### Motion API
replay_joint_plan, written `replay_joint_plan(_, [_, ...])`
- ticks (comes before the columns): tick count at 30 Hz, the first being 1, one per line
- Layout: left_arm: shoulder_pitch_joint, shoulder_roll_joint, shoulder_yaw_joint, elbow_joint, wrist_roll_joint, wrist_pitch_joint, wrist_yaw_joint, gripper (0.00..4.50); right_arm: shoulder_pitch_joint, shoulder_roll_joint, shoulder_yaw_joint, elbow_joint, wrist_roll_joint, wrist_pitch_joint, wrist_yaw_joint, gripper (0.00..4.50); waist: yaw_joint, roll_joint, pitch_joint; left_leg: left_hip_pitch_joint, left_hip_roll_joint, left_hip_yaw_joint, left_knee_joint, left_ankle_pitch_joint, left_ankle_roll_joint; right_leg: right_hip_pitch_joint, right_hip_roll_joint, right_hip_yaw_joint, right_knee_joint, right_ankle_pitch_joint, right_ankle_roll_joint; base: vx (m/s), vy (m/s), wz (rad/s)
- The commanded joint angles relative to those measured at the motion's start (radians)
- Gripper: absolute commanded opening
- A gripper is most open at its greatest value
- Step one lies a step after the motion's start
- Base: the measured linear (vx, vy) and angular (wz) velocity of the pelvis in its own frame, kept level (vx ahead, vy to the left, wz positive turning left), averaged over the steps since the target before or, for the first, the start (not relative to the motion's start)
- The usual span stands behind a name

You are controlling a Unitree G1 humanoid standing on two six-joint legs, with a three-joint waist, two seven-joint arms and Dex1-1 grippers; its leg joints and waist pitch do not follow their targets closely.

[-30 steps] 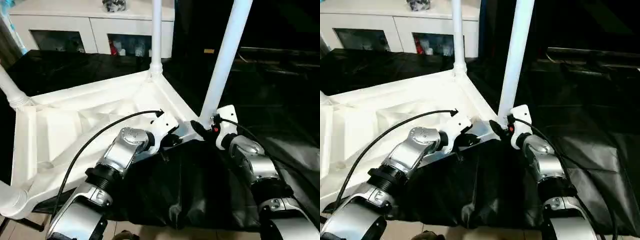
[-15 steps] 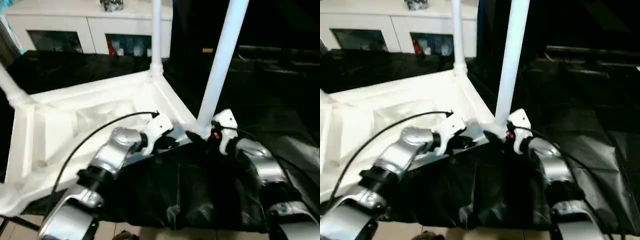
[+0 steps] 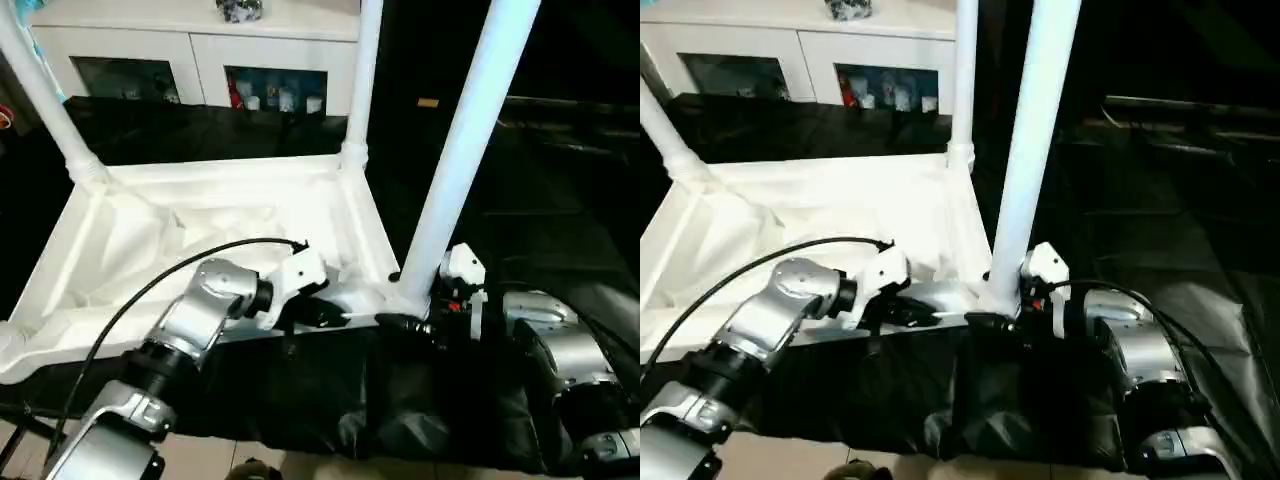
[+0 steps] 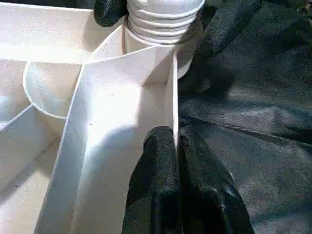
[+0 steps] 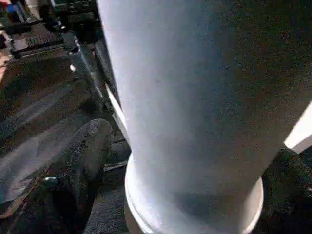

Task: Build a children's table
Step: Rotate leg to tighten

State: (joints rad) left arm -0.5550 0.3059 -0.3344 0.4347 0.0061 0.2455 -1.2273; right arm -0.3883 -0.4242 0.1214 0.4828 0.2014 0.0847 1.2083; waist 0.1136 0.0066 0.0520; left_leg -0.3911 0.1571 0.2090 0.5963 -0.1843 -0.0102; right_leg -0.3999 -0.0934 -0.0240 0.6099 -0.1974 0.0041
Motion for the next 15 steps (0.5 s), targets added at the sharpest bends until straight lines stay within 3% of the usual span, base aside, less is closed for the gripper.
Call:
replay_joint_plan(1, [-0.004,-0.023,-0.009,-0.056,-0.063,-0.011,-0.037,0.00,0.013,0.002,0.039,-0.025,0.005,0.020,0.037,3.81,-0.001,-0.014,-0.058,0.029,0.079,-0.036,-0.082,-0.228,0.050,0.032,-0.063,0.029,-0.073,-0.191,-0.249,0.000,0.000,0.00])
replay_joint_plan(8, [-0.001,-0.017,-0.008,-0.063,-0.065,-0.002,-0.056,0.00,0.025,-0.005,0.046,-0.059,0.014,0.050,0.062,3.06,0.003,-0.014,-0.060,0.027,0.079,-0.035,-0.078,-0.199,0.063,0.033,-0.064,0.029,-0.069,-0.157,-0.257,0.000,0.000,0.00])
replay_joint_plan(15, [-0.010,-0.048,0.001,-0.036,-0.031,0.001,0.020,0.00,0.023,0.057,0.020,-0.022,-0.002,0.019,-0.051,2.77,-0.002,-0.013,-0.058,0.028,0.079,-0.037,-0.082,-0.226,0.044,0.030,-0.065,0.030,-0.073,-0.194,-0.248,0.000,0.000,0.00])
